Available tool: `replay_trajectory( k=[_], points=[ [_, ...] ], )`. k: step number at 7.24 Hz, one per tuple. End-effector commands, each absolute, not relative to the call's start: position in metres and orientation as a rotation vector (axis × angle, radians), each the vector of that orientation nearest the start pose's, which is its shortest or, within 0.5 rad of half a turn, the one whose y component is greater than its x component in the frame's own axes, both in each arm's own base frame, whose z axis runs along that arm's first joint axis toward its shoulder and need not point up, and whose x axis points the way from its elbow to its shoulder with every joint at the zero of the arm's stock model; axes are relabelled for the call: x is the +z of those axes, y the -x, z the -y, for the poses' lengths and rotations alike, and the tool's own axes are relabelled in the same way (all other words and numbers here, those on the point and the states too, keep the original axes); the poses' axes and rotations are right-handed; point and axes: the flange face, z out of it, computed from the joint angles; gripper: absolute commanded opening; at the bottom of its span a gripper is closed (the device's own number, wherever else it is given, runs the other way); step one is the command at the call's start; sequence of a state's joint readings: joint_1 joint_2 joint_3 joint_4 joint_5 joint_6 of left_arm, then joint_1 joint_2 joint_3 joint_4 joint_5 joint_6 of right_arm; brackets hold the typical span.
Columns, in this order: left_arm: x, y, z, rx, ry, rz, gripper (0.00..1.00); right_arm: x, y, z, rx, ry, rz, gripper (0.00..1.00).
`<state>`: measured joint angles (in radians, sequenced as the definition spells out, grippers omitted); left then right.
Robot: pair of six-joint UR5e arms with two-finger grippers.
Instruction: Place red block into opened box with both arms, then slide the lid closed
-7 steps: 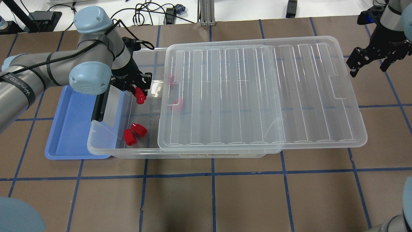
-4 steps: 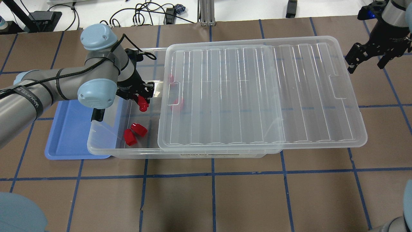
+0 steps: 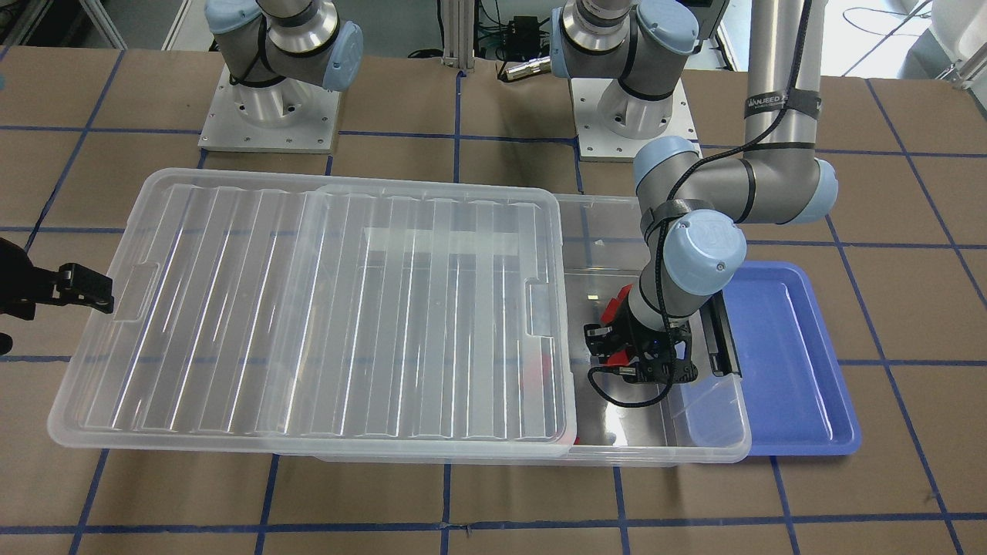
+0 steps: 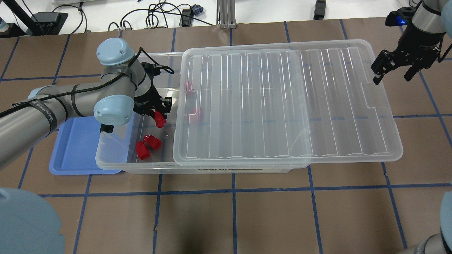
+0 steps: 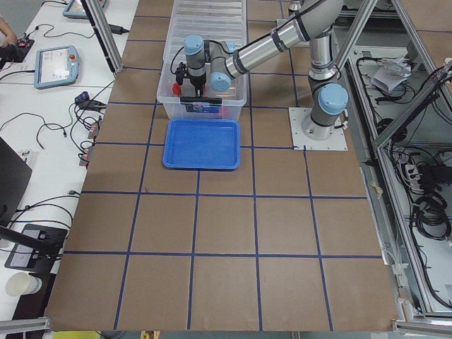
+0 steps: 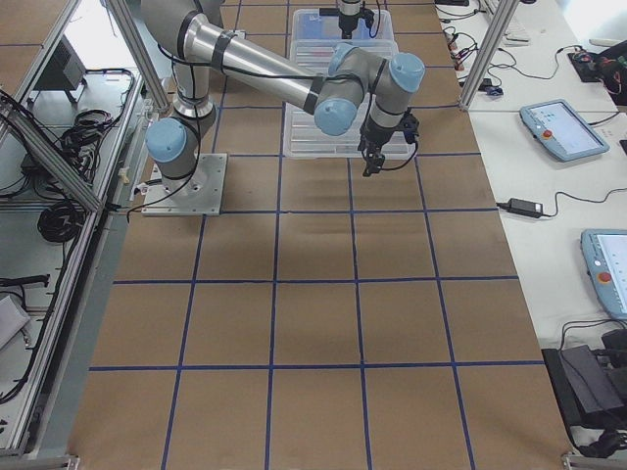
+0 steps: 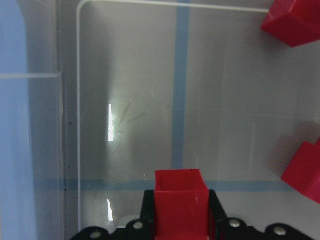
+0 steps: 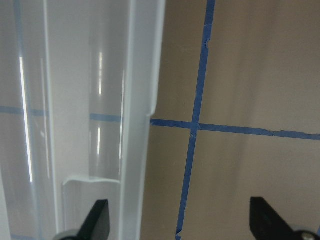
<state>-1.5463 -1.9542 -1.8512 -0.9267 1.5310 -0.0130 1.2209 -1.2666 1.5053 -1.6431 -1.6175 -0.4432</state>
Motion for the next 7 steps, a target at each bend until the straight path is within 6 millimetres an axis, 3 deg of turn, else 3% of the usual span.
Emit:
replay_trajectory(
  k=[1, 2, 4, 7],
  points=[
    [0.215, 0.123, 0.573, 0.005, 0.061, -3.175, 0.81, 0.351, 0.086, 0.600, 0.295, 0.166, -3.109, 1.00],
    [0.234, 0.124, 0.573, -0.049, 0.058, -3.183, 1.00, 0.351, 0.087, 0.601, 0.290, 0.166, -3.112, 1.00],
    [0.274, 0.126, 0.580, -0.095, 0.052, -3.178, 1.00, 0.352, 0.088, 0.601, 0.287, 0.164, -3.115, 1.00],
    [0.349, 0.126, 0.591, -0.003, 0.051, -3.175, 1.00, 0.353, 0.091, 0.601, 0.283, 0.164, -3.132, 1.00]
  ],
)
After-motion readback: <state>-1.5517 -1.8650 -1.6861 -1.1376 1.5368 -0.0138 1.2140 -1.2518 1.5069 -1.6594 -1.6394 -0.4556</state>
